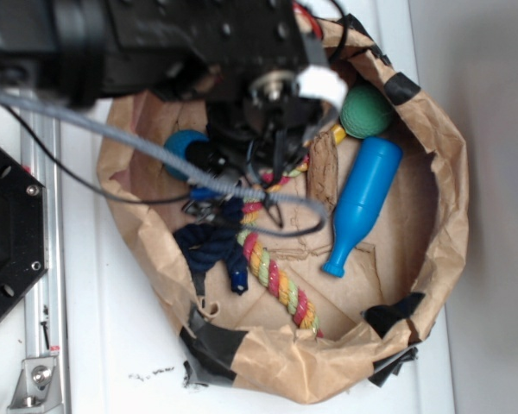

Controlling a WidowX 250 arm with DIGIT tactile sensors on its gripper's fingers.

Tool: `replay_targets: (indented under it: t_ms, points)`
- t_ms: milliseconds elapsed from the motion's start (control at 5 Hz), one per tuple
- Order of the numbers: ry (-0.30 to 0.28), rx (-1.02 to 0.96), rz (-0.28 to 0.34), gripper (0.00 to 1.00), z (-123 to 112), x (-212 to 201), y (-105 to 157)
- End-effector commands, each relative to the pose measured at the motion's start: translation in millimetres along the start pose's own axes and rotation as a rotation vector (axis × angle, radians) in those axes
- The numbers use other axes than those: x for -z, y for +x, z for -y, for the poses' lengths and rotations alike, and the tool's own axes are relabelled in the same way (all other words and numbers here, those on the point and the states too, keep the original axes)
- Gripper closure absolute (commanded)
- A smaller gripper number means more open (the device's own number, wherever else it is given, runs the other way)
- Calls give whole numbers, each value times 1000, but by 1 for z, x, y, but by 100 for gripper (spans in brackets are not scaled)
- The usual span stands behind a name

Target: Grab the blue ball.

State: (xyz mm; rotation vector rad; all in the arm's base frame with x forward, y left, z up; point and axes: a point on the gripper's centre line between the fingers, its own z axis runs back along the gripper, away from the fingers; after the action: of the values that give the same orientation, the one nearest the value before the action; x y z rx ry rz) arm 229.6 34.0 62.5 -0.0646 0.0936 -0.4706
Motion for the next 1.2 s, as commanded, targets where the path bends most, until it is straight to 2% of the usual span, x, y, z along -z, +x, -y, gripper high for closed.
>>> replay_targets:
  t_ms: [0, 200, 400, 600, 800, 1000]
  points:
    - [-53, 53, -23, 0, 8, 14, -12]
    - [-49, 70, -23, 0, 16, 16, -15]
    - [-37, 68, -47, 0, 17, 21, -16]
    - [-50, 62, -62, 0, 18, 23, -21]
    - [-8, 26, -94, 0, 10, 27, -30]
    - [69, -36, -104, 0, -8, 28, -43]
